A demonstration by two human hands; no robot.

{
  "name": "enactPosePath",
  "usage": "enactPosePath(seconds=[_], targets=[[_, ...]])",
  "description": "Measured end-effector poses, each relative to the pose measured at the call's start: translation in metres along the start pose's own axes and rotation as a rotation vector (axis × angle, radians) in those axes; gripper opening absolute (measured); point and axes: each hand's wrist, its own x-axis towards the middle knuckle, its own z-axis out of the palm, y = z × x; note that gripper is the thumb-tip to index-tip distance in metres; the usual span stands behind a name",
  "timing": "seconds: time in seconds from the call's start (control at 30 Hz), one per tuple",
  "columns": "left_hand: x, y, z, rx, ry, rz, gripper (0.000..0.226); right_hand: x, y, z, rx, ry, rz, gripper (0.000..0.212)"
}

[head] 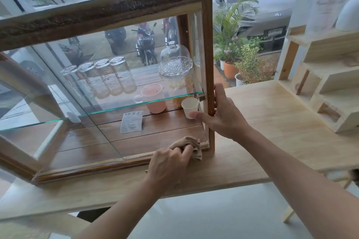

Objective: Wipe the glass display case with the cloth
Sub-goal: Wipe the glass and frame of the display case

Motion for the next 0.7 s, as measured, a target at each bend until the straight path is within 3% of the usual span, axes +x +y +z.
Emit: enactPosePath(seconds=[0.1, 0.23, 0.4, 0.5, 0.57, 0.7], targets=[[0.012, 0.016, -0.001, -0.029, -0.053, -0.013, 0.014, -0.001, 0.000, 0.001, -0.012, 0.010, -0.007, 0.059], [0.015, 0.010, -0.009, -0.002, 0.036, -0.051, 0.012, 0.000, -0.002, 0.001, -0.009, 0.010, -0.022, 0.058], [0.003, 0.012, -0.005, 0.006, -0.061, -0.075, 0.019, -0.001, 0.000, 0.001, -0.014, 0.015, -0.014, 0.059], [0.018, 0.015, -0.006, -0.001, 0.092, -0.040, 0.013, -0.001, -0.001, 0.001, -0.016, 0.007, -0.022, 0.059], [0.013, -0.002, -0.015, -0.020, 0.181, -0.111, 0.014, 0.000, -0.001, 0.001, -0.024, -0.003, -0.034, 0.059], [-0.008, -0.008, -0.008, -0.017, 0.153, -0.249, 0.028, 0.000, -0.001, 0.001, -0.024, 0.000, -0.022, 0.059]])
